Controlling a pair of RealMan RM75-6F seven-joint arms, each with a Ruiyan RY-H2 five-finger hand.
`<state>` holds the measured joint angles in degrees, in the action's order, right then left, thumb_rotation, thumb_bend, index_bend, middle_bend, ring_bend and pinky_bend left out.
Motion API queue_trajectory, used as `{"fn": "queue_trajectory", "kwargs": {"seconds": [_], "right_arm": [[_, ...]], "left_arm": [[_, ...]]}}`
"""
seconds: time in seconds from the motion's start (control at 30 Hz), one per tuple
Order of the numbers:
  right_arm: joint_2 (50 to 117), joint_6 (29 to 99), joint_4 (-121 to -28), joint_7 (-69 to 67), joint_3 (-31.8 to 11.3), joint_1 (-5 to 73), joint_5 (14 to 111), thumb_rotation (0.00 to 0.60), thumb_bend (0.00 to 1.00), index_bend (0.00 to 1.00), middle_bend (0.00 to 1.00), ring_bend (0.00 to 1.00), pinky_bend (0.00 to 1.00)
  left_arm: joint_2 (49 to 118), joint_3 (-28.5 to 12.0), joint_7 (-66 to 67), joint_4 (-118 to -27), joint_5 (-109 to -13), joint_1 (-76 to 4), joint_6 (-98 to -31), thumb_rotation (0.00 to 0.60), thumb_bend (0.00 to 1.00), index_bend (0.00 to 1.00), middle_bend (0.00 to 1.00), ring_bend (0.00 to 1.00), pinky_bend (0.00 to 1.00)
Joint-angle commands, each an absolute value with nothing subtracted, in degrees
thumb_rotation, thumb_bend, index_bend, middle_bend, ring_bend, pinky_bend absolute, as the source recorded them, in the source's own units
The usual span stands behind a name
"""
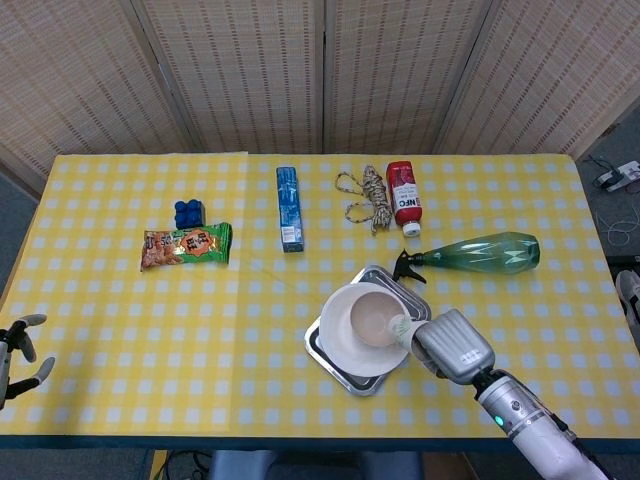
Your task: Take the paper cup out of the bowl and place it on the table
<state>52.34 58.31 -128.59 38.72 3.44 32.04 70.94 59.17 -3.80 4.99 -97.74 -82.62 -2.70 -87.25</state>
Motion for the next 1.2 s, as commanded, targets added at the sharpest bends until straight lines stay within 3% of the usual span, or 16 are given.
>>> {"fn": "queue_trajectory", "kwargs": {"seconds": [0.03,0.3,0.63,0.97,1.2], "right_arm": [[49.70,55.22,-128.64,34.23,6.32,30.55,73.18,0.600,0.35,0.66,1.00,1.00,1.00],[50.26,51.86,-123.70,31.30,8.58,29.45,72.64,0.600,0.35,0.66,1.00,1.00,1.00],[54.68,48.77,-119.10,34.01,8.44,31.26,66.14,0.600,0.35,0.65,1.00,1.00,1.00],[55.27,50.41,-119.11,34.44,8.20,31.49,65.90,0.600,0.30,0.42,1.00,1.00,1.00],[53.88,50.56,-119.65,32.64,8.26,31.36,67.01,0.600,0.25,0.36,1.00,1.00,1.00]], "left_arm": [[59.18,-3.69,5.15,-97.92,-82.81,-2.65,-87.36,0.600,0.26,0.37,0.62,0.49,0.64],[58.98,-3.62,4.87,-98.16,-83.02,-2.55,-87.53,0.600,0.26,0.37,0.62,0.49,0.64],[58.68,-3.73,4.35,-98.22,-82.89,-2.43,-87.70,0.600,0.26,0.37,0.62,0.49,0.64],[58.68,-3.59,4.33,-98.14,-83.06,-2.47,-87.53,0.600,0.26,0.37,0.62,0.49,0.64],[58.86,-3.44,4.64,-98.10,-83.07,-2.57,-87.19,0.600,0.26,0.37,0.62,0.49,0.64]]}}
